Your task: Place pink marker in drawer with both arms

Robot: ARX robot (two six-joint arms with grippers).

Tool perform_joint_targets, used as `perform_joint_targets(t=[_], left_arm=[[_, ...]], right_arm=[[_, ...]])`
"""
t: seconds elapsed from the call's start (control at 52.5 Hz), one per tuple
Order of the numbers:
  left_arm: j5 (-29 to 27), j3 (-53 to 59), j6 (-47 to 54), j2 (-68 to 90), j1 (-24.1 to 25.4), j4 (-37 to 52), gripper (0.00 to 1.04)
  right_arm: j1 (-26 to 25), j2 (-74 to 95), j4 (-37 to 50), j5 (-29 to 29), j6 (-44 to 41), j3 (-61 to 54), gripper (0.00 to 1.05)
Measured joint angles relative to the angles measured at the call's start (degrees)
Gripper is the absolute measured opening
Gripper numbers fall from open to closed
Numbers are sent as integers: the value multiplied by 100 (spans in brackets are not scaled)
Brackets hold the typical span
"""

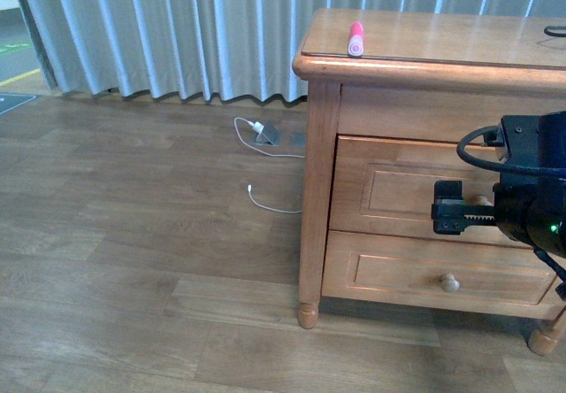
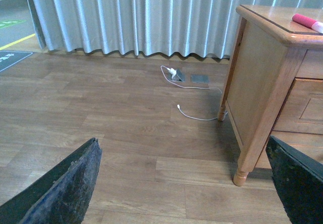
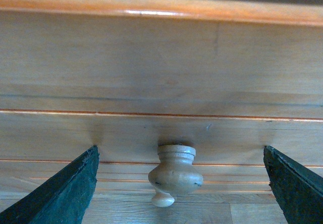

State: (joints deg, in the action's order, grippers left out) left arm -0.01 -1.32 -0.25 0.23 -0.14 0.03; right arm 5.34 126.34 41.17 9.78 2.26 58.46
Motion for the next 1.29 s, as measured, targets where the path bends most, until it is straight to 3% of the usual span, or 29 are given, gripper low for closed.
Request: perform_joint_targets(t=[0.647,0.781,0.895,1.085,1.295], left_arm=[[0,0,0,0,0,0,99],[0,0,0,0,0,0,99],[0,0,0,0,0,0,99],[0,0,0,0,0,0,99],[0,0,0,0,0,0,99]], right_arm=[[26,76,-85,-20,-39,63,96],[22,76,-57,28,-44,63,78],[22,79,-9,90,-70,63,54],[33,79,-9,85,-90,63,27],[52,4,-258,81,144,22,23]])
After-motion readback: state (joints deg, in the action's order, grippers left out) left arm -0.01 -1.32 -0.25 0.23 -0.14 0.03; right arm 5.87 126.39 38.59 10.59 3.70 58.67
